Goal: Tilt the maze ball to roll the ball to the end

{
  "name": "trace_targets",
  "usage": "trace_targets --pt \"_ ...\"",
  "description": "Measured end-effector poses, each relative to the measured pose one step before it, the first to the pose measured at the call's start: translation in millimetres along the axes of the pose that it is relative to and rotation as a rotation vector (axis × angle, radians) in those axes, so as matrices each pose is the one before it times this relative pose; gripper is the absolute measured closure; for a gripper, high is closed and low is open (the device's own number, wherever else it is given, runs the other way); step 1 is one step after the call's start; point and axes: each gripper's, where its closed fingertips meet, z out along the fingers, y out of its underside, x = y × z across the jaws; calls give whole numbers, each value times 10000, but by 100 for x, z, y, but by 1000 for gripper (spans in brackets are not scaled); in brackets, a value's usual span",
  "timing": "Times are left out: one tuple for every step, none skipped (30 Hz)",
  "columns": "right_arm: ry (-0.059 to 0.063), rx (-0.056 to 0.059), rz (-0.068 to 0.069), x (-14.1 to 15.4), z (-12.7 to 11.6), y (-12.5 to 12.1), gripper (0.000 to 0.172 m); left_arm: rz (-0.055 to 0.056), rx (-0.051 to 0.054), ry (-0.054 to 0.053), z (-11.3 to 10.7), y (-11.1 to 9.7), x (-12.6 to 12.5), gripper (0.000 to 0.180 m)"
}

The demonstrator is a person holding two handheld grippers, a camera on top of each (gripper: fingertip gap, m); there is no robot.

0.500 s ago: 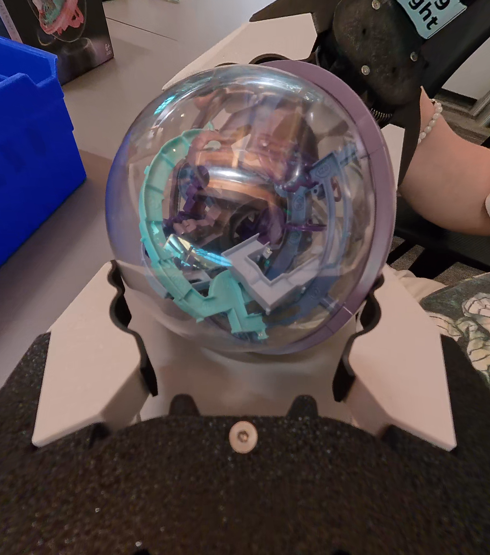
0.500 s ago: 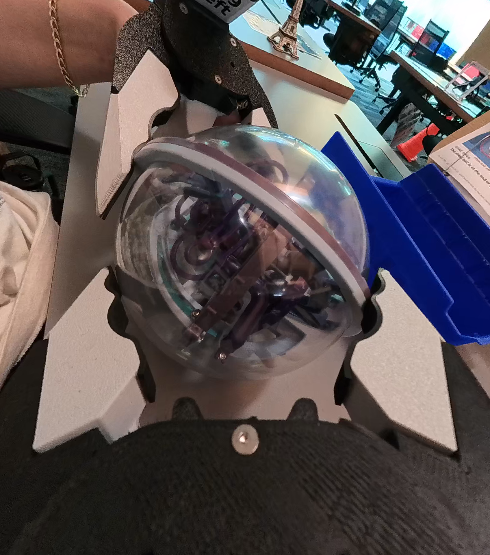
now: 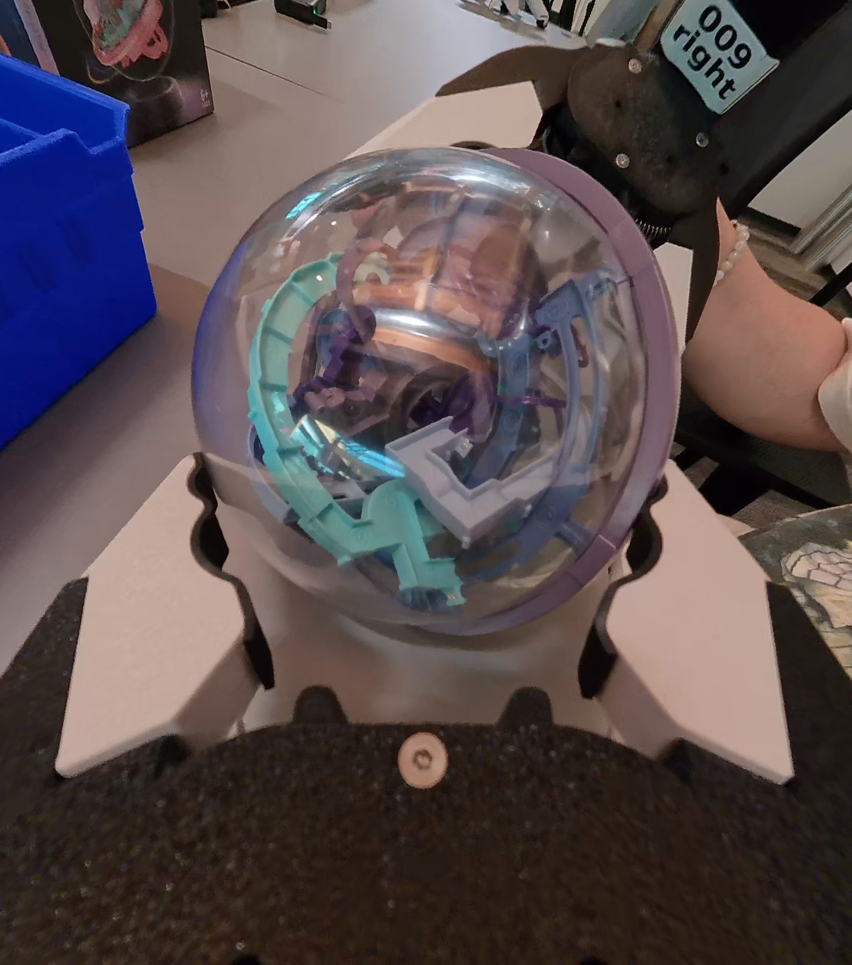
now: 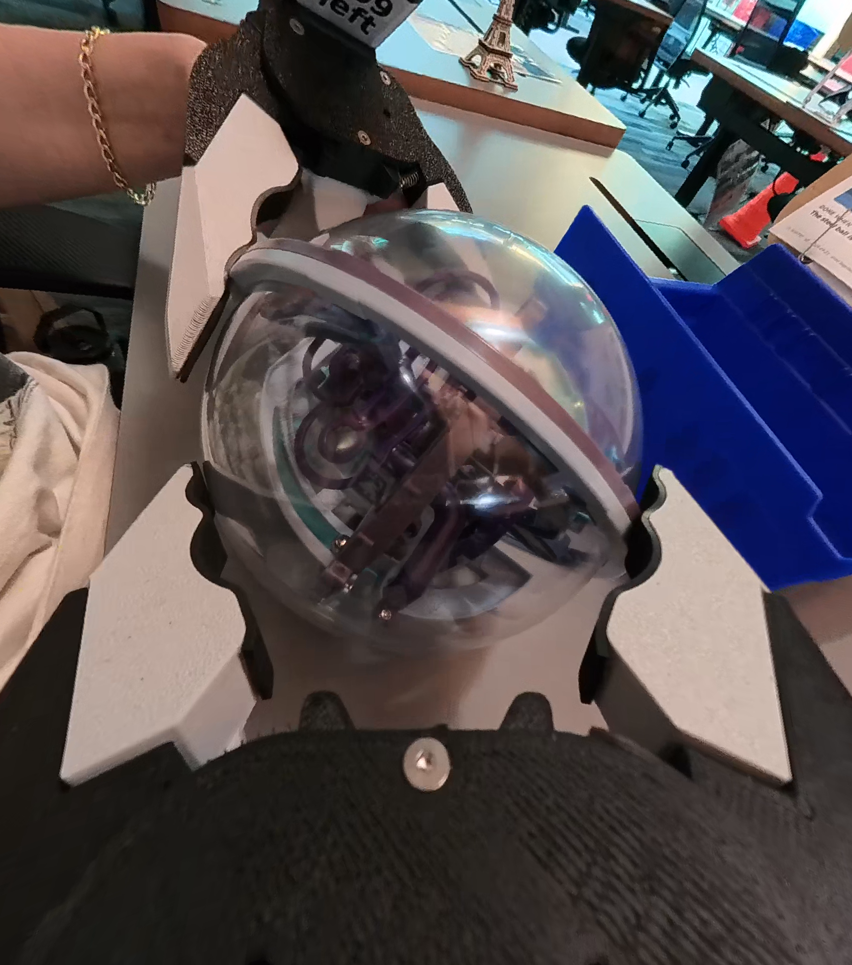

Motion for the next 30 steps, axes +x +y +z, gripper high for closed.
trace_targets --pt "19 83 81 41 47 -24 18 -46 15 26 -21 -52 -54 28" --pt "29 89 80 24 54 -32 18 -33 8 35 -43 -47 -50 28" --pt "34 62 82 21 40 -22 18 -34 -2 40 -31 -44 -46 28" --pt "34 66 45 35 37 -61 17 -24 -22 53 -29 -13 -36 28" --pt "33 95 -4 4 41 -90 18 -1 -41 66 -37 13 -26 28" --pt "52 109 -59 17 69 -75 17 27 -78 55 -47 53 -37 28" --pt "84 69 -143 39 120 -7 15 -21 -92 53 -53 29 -31 28" --pt "65 43 -139 7 92 -3 15 -32 -120 42 -36 49 -36 28" --pt "14 65 -42 -3 35 -80 15 54 -157 27 -61 106 -22 28" --pt "7 11 -28 -18 28 -48 15 19 -150 23 -45 89 -2 28" --pt "2 -28 -12 -6 20 -2 15 9 -144 12 -35 82 8 28" --pt "-6 -79 36 22 -1 63 15 -5 -115 -3 -16 41 -2 28" --pt "-5 -123 101 54 -26 133 15 -37 -60 -5 35 -31 -21 28" --pt "4 -142 174 100 -28 199 15 -65 6 -6 70 -135 -50 28" --pt "22 -145 225 124 -27 250 15 -72 67 -22 86 -202 -92 28" --pt "29 -64 204 131 -9 188 15 -61 114 -26 85 -227 -108 28" --pt "13 26 160 102 -61 63 15 -83 141 19 96 -210 -53 28" --pt "-3 25 122 51 -78 56 16 -60 149 24 75 -172 -31 28" --pt "-19 26 87 19 -86 27 16 -41 104 20 70 -96 -4 28" --pt "2 36 74 13 -42 11 17 -75 13 32 60 7 10 27" --pt "25 27 86 32 -24 22 17 -86 9 31 48 -28 -6 27" --pt "23 35 106 57 -19 18 17 -46 40 27 44 -91 -31 27" --pt "23 30 152 72 -17 51 17 -60 81 18 53 -143 -43 27" --pt "28 11 214 113 -6 88 17 -94 133 11 76 -222 -87 27" --pt "33 39 234 122 -5 64 17 -116 166 15 68 -261 -105 27" --pt "35 93 192 116 -7 -7 17 -116 119 44 76 -221 -102 27" --pt "43 108 130 86 -16 -34 17 -92 13 73 49 -143 -53 27" --pt "48 112 81 58 -8 -49 17 -53 -62 60 26 -65 -44 27" --pt "55 136 26 40 5 -45 17 -18 -88 37 24 -24 -20 27" --pt "85 101 -61 67 23 15 15 -6 -78 11 61 -11 -25 27"
